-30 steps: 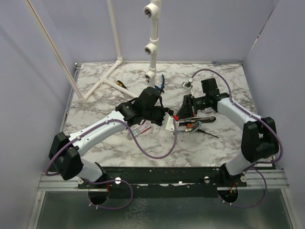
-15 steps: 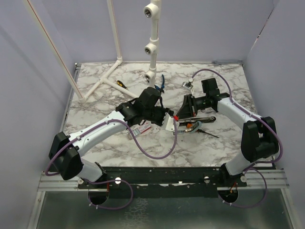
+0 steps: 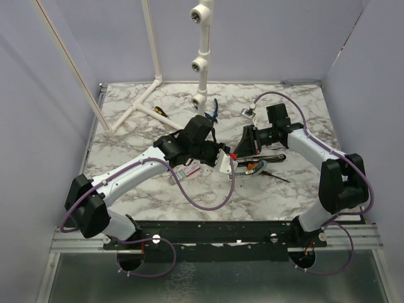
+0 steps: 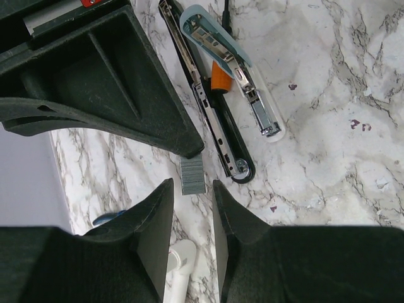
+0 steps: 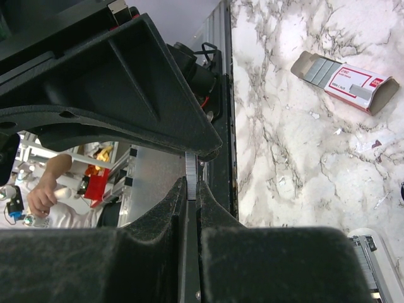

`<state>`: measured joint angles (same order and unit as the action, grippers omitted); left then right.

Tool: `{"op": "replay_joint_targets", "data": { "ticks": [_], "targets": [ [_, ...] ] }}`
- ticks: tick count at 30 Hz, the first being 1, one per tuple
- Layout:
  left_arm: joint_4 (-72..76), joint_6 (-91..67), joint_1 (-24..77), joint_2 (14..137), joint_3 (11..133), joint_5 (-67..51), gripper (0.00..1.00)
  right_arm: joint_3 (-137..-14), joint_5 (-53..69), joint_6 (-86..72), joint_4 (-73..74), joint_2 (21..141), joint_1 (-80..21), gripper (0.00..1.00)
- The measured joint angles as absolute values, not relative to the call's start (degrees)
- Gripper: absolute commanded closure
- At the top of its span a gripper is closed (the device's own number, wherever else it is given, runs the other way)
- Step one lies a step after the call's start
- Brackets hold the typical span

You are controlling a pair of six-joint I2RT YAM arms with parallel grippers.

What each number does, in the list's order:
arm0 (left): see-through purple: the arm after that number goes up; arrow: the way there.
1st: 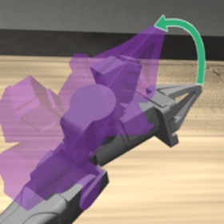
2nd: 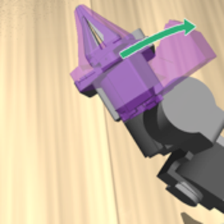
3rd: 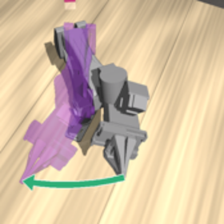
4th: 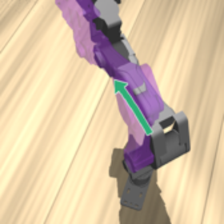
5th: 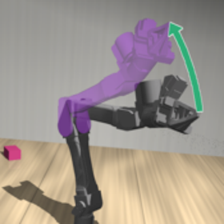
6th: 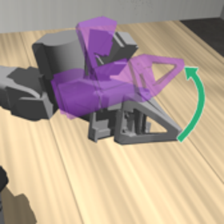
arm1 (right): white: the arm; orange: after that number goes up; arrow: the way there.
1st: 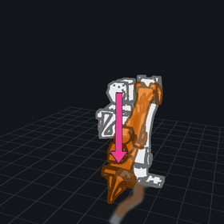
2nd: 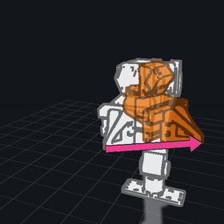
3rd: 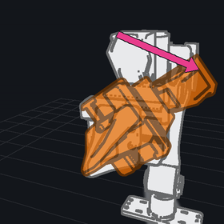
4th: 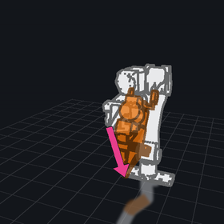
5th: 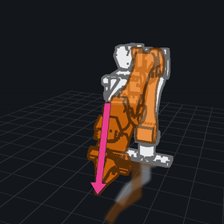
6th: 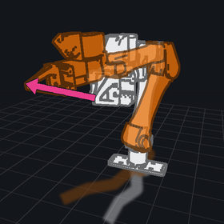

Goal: Load the staples into the stapler
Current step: Pick up the staple from the center of the board.

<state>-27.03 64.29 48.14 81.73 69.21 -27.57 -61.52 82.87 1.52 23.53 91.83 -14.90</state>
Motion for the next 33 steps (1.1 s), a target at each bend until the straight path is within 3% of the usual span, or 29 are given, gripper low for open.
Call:
{"op": "replay_joint_targets", "data": {
  "ticks": [25, 30, 33],
  "targets": [
    [-26.81, 63.86, 48.66, 82.56, 69.45, -27.57, 0.83, -61.52, 83.09, 1.54, 23.55, 91.94, -14.9, 0.83],
    [-26.81, 63.66, 48.77, 82.56, 69.52, -27.57, 0.86, -61.52, 83.09, 2.26, 23.79, 91.94, -14.9, 0.73],
    [-26.81, 63.44, 48.77, 82.56, 69.52, -27.57, 0.87, -61.8, 83.0, 4.4, 25.63, 91.94, -14.9, 0.57]
  ]
}}
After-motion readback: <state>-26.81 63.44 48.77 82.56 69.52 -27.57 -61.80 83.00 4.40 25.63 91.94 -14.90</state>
